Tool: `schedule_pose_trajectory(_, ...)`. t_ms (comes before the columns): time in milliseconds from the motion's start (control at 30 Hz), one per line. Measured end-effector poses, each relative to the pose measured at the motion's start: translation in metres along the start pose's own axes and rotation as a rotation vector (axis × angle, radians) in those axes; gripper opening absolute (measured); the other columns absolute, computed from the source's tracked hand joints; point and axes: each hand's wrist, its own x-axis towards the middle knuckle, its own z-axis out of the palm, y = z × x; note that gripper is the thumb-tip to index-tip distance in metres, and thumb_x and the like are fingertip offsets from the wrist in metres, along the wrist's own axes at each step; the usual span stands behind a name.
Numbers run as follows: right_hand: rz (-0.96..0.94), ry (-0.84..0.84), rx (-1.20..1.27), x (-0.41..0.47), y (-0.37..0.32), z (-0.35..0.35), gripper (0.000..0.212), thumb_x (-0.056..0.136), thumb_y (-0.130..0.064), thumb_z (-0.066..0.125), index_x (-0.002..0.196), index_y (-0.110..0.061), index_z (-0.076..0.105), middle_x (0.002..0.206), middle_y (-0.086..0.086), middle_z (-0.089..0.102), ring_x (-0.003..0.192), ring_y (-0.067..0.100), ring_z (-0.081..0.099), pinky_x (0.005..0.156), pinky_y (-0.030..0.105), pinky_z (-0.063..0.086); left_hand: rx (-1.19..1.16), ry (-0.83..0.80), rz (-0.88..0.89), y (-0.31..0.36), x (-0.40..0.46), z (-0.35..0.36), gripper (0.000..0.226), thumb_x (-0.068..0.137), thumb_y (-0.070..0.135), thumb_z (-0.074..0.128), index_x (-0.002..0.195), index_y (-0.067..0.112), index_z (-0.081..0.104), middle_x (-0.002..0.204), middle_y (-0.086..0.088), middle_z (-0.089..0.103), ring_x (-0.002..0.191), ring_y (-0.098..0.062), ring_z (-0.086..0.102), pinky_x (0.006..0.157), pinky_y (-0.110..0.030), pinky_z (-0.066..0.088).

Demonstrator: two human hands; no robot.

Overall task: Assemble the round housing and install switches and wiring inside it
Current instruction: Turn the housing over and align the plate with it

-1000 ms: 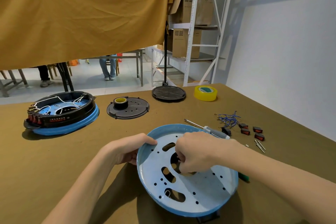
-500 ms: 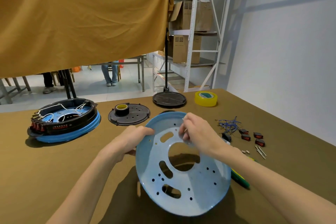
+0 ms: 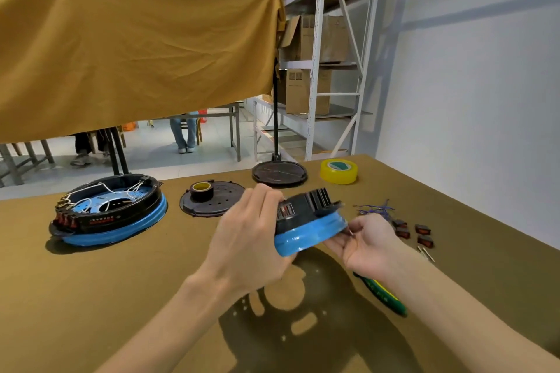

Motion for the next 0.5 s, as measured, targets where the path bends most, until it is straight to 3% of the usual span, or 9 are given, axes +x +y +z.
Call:
schedule_pose_trajectory(100, -0.026, 0.142, -0.055, -0.003, 0.006, -0.022, 0.027, 0.103, -0.009, 0.029, 0.106, -0.002, 0.055, 0.082, 0.025, 0.075, 0.067, 0.036, 0.076, 0.049, 0.044, 0.060, -0.072, -0.072, 0.053, 0.013, -0.018, 0.011, 0.079, 0.071, 0.071, 0.074, 0.123, 0.016, 0.051, 0.116, 0.003, 0.057, 0.097, -0.008, 0.053, 0.081, -0.017, 0.048)
schedule_pose_trajectory(167, -0.048, 0.217, -0.085, -0.006, 0.008, -0.034, 0.021, 0.101, -0.005, 0.030, 0.090, -0.007, 0.049, 0.073, 0.022, 0.072, 0.061, 0.033, 0.075, 0.045, 0.041, 0.058, -0.107, -0.129, 0.074, 0.019, -0.029, 0.017, 0.074, 0.077, 0.077, 0.064, 0.123, 0.019, 0.055, 0.116, 0.006, 0.060, 0.099, -0.007, 0.055, 0.084, -0.016, 0.048)
schedule_pose_trajectory(267, -0.087, 0.312, -0.124, -0.005, 0.010, -0.049, 0.026, 0.104, -0.009, 0.030, 0.080, -0.014, 0.038, 0.086, 0.022, 0.066, 0.073, 0.034, 0.069, 0.049, 0.042, 0.059, -0.281, -0.216, 0.123, 0.030, -0.042, 0.027, 0.042, 0.096, 0.057, 0.056, 0.118, 0.021, 0.064, 0.103, 0.011, 0.067, 0.090, -0.002, 0.058, 0.075, -0.020, 0.056)
schedule_pose_trajectory(333, -0.107, 0.359, -0.175, -0.004, 0.013, -0.053, 0.030, 0.107, -0.017, 0.031, 0.078, -0.015, 0.037, 0.072, 0.017, 0.065, 0.063, 0.028, 0.064, 0.050, 0.040, 0.055, -0.390, -0.273, 0.102, 0.040, -0.048, 0.036, 0.033, 0.099, 0.047, 0.052, 0.119, 0.024, 0.066, 0.101, 0.012, 0.071, 0.090, -0.002, 0.061, 0.076, -0.019, 0.057)
schedule_pose_trajectory(400, -0.111, 0.411, -0.236, 0.000, 0.017, -0.055, 0.035, 0.108, -0.022, 0.030, 0.076, -0.014, 0.041, 0.053, 0.010, 0.061, 0.050, 0.024, 0.060, 0.046, 0.033, 0.050, -0.450, -0.320, 0.069, 0.047, -0.054, 0.045, 0.037, 0.099, 0.050, 0.050, 0.124, 0.027, 0.066, 0.109, 0.013, 0.073, 0.097, -0.001, 0.063, 0.085, -0.021, 0.057)
schedule_pose_trajectory(433, -0.111, 0.427, -0.267, 0.002, 0.019, -0.056, 0.038, 0.108, -0.025, 0.031, 0.078, -0.011, 0.048, 0.059, 0.012, 0.065, 0.057, 0.025, 0.063, 0.051, 0.035, 0.053, -0.469, -0.325, 0.065, 0.049, -0.056, 0.048, 0.040, 0.099, 0.051, 0.050, 0.127, 0.028, 0.065, 0.112, 0.013, 0.073, 0.101, -0.001, 0.064, 0.089, -0.021, 0.056)
schedule_pose_trajectory(500, -0.120, 0.440, -0.346, 0.010, 0.024, -0.058, 0.045, 0.109, -0.034, 0.031, 0.095, -0.009, 0.065, 0.089, 0.017, 0.075, 0.086, 0.032, 0.070, 0.075, 0.047, 0.061, -0.471, -0.329, 0.087, 0.050, -0.058, 0.050, 0.040, 0.098, 0.049, 0.053, 0.129, 0.026, 0.065, 0.112, 0.011, 0.075, 0.102, -0.002, 0.067, 0.092, -0.018, 0.056)
